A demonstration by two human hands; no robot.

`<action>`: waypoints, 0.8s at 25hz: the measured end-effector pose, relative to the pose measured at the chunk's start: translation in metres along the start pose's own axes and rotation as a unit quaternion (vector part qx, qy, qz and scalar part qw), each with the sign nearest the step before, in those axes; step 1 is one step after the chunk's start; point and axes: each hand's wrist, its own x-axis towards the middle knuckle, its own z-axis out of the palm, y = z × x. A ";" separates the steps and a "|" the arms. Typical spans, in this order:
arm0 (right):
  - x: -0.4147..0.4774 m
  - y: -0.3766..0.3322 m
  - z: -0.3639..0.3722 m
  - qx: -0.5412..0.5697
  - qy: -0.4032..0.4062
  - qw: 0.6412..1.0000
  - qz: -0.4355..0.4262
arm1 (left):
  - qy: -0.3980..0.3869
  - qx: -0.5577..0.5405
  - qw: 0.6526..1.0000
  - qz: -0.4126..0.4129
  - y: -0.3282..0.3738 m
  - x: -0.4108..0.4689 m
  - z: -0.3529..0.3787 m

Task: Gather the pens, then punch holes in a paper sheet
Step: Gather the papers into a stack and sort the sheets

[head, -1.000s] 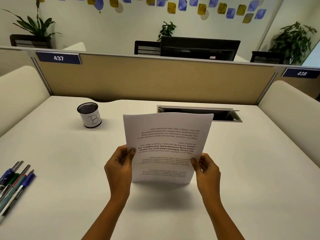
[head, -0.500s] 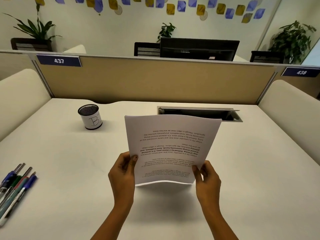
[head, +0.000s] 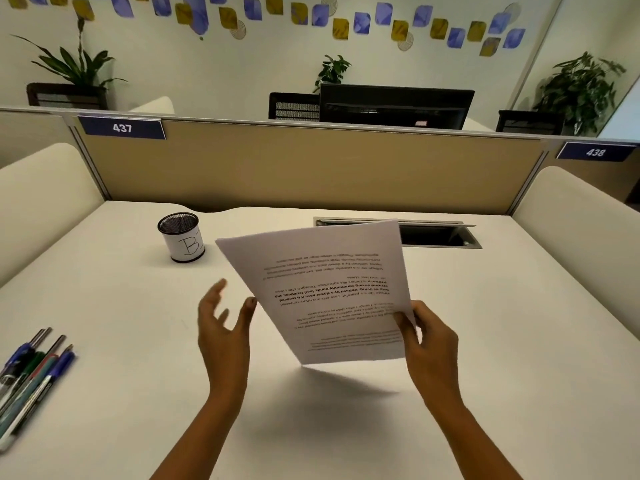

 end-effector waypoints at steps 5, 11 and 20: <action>0.029 -0.024 -0.020 -0.152 -0.024 0.974 -0.163 | 0.053 0.074 0.980 0.175 0.022 -0.001 -0.008; 0.047 -0.051 -0.025 -0.229 -0.091 0.944 -0.219 | -0.023 0.125 0.952 0.280 0.027 -0.015 -0.003; 0.048 -0.017 -0.032 -0.176 0.110 0.978 -0.038 | -0.053 -0.001 0.992 0.118 0.021 -0.012 -0.011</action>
